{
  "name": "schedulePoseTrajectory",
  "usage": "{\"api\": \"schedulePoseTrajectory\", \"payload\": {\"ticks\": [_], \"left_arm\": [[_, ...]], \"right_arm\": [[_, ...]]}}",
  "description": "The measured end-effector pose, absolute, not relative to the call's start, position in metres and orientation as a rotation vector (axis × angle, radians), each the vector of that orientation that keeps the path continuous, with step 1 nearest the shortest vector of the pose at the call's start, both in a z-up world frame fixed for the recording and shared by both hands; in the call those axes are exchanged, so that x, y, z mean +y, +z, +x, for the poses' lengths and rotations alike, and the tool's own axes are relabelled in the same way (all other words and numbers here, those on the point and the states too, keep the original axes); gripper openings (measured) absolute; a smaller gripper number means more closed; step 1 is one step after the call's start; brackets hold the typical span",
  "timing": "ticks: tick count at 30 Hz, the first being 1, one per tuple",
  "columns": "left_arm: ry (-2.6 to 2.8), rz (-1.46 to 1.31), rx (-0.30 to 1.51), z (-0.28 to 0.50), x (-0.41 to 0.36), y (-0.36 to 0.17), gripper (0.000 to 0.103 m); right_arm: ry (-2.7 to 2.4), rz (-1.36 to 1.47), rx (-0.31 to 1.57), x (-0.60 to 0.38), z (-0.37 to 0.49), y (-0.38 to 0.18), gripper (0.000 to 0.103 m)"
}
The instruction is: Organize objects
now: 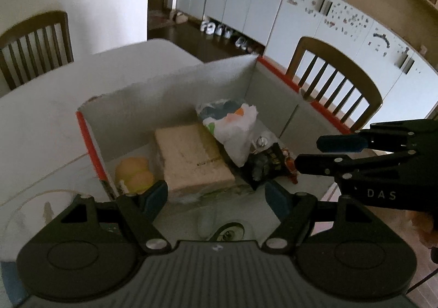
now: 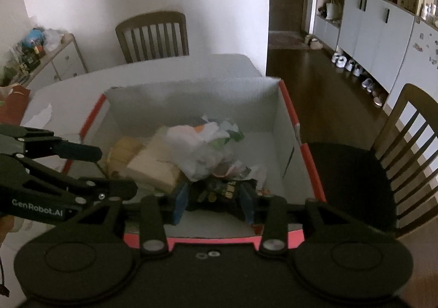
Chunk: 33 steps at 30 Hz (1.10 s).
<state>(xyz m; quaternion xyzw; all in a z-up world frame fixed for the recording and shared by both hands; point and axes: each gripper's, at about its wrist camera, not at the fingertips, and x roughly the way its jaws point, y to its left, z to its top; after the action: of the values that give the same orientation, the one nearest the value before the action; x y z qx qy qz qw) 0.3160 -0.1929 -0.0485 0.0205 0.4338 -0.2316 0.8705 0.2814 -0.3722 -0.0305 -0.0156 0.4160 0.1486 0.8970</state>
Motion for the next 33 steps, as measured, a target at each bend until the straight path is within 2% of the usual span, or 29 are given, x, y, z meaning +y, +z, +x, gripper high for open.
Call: {"api": "schedulePoseTrajectory", "payload": {"ticks": [19,22,24,26,33], "left_arm": [[-0.508,0.029,0.755,0.262,-0.140,0.000,0.078],[-0.504,0.036,0.735,0.254,-0.132,0.004,0.078],[-0.511,0.031,0.730,0.250,-0.126,0.006,0.078],[-0.516,0.030,0.729,0.246,-0.122,0.007,0.084],[-0.546,0.040,0.716,0.234,-0.111,0.008,0.087]], "right_arm": [[0.283,-0.004,0.759,-0.333,0.223,0.006,0.056],[0.277,-0.003,0.736,-0.327,0.213,0.009,0.066],[0.271,-0.001,0.723,-0.322,0.206,0.011,0.067],[0.262,0.007,0.714,-0.319,0.201,0.013,0.069],[0.240,0.025,0.672,-0.310,0.182,0.018,0.085]]}}
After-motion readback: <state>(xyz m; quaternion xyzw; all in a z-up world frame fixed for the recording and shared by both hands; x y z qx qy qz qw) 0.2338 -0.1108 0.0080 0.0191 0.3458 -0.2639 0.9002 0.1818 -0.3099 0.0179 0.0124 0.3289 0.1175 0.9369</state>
